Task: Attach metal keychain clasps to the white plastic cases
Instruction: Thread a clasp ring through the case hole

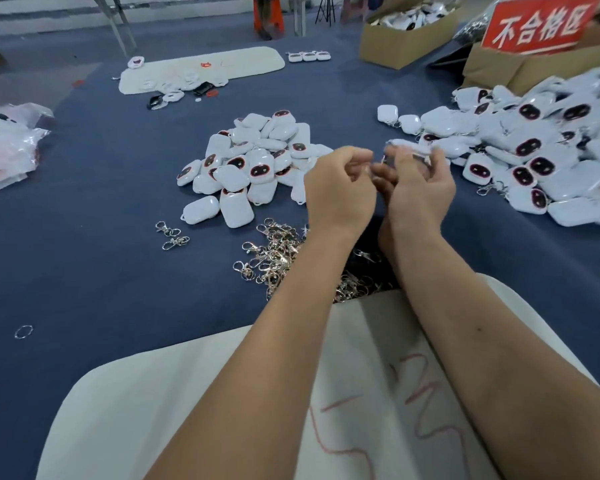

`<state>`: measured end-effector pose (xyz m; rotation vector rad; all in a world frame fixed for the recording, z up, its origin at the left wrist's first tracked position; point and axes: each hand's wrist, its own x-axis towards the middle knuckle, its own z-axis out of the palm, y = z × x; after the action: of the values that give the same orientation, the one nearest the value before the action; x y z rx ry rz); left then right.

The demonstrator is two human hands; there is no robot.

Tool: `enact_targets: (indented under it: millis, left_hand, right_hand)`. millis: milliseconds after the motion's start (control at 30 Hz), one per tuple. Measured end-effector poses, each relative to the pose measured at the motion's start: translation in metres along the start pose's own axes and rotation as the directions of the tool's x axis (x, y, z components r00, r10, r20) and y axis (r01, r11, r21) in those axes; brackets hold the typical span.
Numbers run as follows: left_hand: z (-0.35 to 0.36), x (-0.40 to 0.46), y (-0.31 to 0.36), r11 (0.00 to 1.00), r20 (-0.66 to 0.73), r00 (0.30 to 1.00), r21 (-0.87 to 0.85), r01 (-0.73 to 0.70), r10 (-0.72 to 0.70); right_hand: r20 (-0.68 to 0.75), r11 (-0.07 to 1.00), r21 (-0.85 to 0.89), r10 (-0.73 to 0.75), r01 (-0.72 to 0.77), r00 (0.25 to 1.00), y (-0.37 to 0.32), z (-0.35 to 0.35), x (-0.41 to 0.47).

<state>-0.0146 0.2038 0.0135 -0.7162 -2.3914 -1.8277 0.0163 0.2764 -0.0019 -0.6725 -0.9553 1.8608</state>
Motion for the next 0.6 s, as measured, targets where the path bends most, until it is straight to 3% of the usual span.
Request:
enact_targets:
  millis: [100,200,267,367,467,533,600]
  left_hand:
    - [0.001,0.004,0.003,0.978,0.021,0.993,0.168,-0.121,0.12]
    - [-0.015,0.008,-0.009,0.837,0.09,0.988,0.524,-0.155,0.127]
    - [-0.029,0.007,-0.02,0.72,0.145,0.987,0.678,-0.148,0.066]
    - [-0.047,-0.001,-0.029,0.722,0.155,0.986,0.675,-0.15,0.06]
    - [-0.065,-0.002,-0.034,0.769,0.128,0.989,0.624,-0.14,0.076]
    - [-0.075,-0.004,-0.034,0.862,0.078,0.997,0.503,-0.062,0.026]
    - [-0.084,-0.007,-0.035,0.938,0.002,1.0,0.347,0.001,-0.002]
  right_hand:
    - [-0.032,0.999,0.039,0.011,-0.01,0.999,0.0,-0.004,0.009]
    - [-0.004,0.97,-0.24,-0.027,0.025,1.0,0.008,-0.006,0.005]
    - [0.096,0.873,-0.471,-0.093,0.128,0.991,0.011,-0.005,0.002]
    - [0.326,0.588,-0.736,-0.126,0.336,0.937,0.012,-0.003,-0.006]
    - [0.526,0.314,-0.802,-0.035,0.509,0.85,0.012,0.002,-0.017]
    - [0.603,0.293,-0.766,0.019,0.572,0.798,0.012,0.005,-0.024]
    - [0.665,0.396,-0.699,0.054,0.595,0.745,0.011,0.007,-0.03]
